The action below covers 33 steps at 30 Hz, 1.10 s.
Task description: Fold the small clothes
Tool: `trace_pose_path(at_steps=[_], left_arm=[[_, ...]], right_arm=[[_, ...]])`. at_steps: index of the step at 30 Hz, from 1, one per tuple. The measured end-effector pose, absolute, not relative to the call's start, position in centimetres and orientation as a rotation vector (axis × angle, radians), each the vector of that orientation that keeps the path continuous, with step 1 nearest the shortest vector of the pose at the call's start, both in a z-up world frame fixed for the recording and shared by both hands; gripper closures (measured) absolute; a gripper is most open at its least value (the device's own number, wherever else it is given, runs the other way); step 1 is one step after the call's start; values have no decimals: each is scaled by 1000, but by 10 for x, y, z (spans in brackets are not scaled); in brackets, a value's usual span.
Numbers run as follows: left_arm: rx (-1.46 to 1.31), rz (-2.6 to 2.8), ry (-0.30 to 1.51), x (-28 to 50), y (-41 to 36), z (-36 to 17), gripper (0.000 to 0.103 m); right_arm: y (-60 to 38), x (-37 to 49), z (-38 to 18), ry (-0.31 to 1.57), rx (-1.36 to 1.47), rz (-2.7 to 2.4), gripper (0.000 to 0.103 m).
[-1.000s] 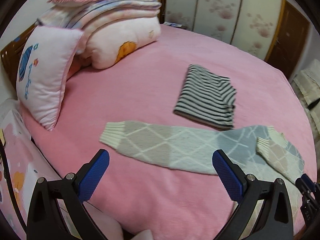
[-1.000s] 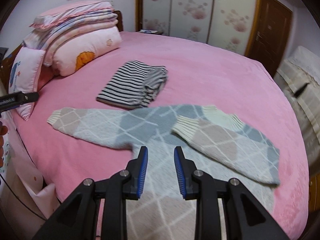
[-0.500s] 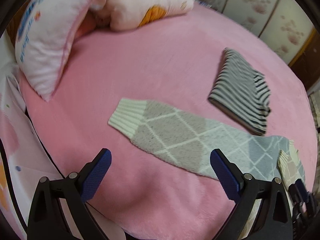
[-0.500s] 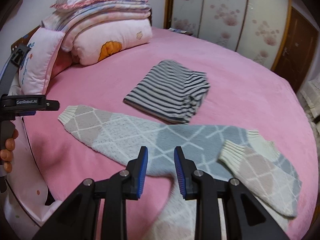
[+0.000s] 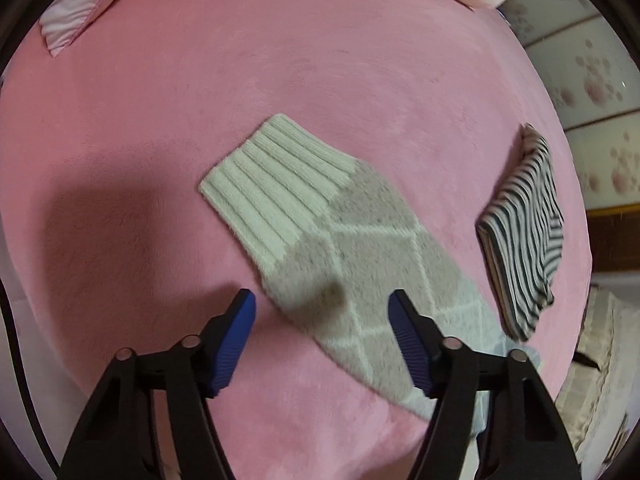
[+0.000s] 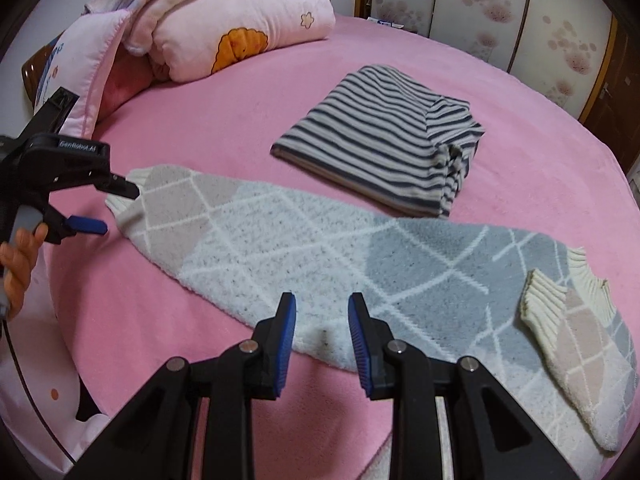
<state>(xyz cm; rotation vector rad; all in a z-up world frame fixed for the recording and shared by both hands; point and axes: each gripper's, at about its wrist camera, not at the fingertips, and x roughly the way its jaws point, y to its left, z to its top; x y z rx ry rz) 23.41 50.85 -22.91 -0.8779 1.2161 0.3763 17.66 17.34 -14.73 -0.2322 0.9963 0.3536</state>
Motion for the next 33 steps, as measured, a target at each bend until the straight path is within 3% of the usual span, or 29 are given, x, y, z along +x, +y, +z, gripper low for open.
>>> trace_pose_path(at_steps=[8, 9, 10, 12, 23, 33], left_arm=[[-848, 462, 1259, 255, 513, -254, 58], [-843, 465, 1262, 257, 513, -256, 63], [-825, 472, 1263, 259, 511, -255, 77], [-787, 469, 1258, 262, 509, -253, 92], [-583, 365, 1013, 268, 445, -163, 94], [-465, -4, 870, 269, 265, -57, 94]], right_arm=[[165, 183, -155, 1016, -216, 336, 76], [164, 184, -156, 1020, -211, 334, 76], [163, 185, -157, 1025, -207, 331, 76], [162, 185, -159, 1033, -201, 331, 76], [126, 169, -142, 1008, -164, 292, 76], [10, 127, -97, 933, -45, 104, 76]])
